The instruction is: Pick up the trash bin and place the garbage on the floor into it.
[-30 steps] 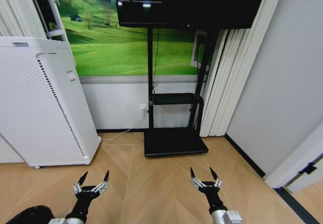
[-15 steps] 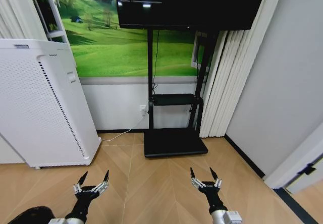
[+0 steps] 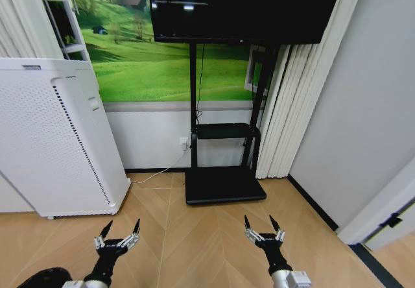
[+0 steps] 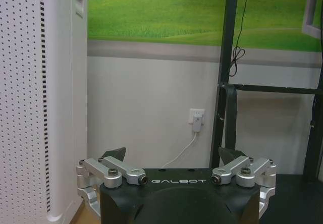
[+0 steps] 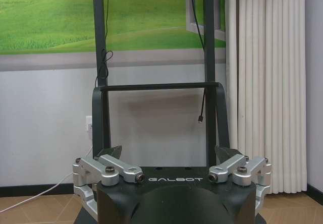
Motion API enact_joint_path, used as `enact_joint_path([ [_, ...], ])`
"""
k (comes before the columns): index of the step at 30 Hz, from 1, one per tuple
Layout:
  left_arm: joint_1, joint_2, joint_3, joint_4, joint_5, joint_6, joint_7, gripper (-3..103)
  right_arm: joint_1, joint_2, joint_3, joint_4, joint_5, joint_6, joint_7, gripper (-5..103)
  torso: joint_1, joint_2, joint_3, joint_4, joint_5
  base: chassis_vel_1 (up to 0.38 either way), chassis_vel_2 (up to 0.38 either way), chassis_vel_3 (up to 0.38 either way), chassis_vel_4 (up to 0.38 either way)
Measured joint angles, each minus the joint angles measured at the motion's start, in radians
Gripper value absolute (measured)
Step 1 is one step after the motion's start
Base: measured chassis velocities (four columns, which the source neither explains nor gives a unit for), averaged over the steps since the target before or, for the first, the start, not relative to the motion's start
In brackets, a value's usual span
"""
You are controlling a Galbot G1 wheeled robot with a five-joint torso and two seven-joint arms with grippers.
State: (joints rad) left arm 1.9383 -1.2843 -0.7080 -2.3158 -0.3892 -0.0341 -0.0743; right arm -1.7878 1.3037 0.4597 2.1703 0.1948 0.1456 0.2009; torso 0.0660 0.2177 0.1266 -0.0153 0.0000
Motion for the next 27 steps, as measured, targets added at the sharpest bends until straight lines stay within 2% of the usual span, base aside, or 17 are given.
enact_joint_path([
  [6, 0.0, 0.0, 0.0, 0.0, 0.0, 0.0, 0.0, 100, 0.0, 0.0, 0.0, 0.0, 0.0, 0.0, 0.0, 100, 0.008, 0.031, 0.024, 0.0, 0.0, 0.0, 0.0, 0.0, 0.0],
  [27, 0.0, 0.0, 0.0, 0.0, 0.0, 0.001, 0.0, 100, 0.0, 0.0, 0.0, 0.0, 0.0, 0.0, 0.0, 100, 0.03, 0.112, 0.082, 0.0, 0.0, 0.0, 0.0, 0.0, 0.0],
])
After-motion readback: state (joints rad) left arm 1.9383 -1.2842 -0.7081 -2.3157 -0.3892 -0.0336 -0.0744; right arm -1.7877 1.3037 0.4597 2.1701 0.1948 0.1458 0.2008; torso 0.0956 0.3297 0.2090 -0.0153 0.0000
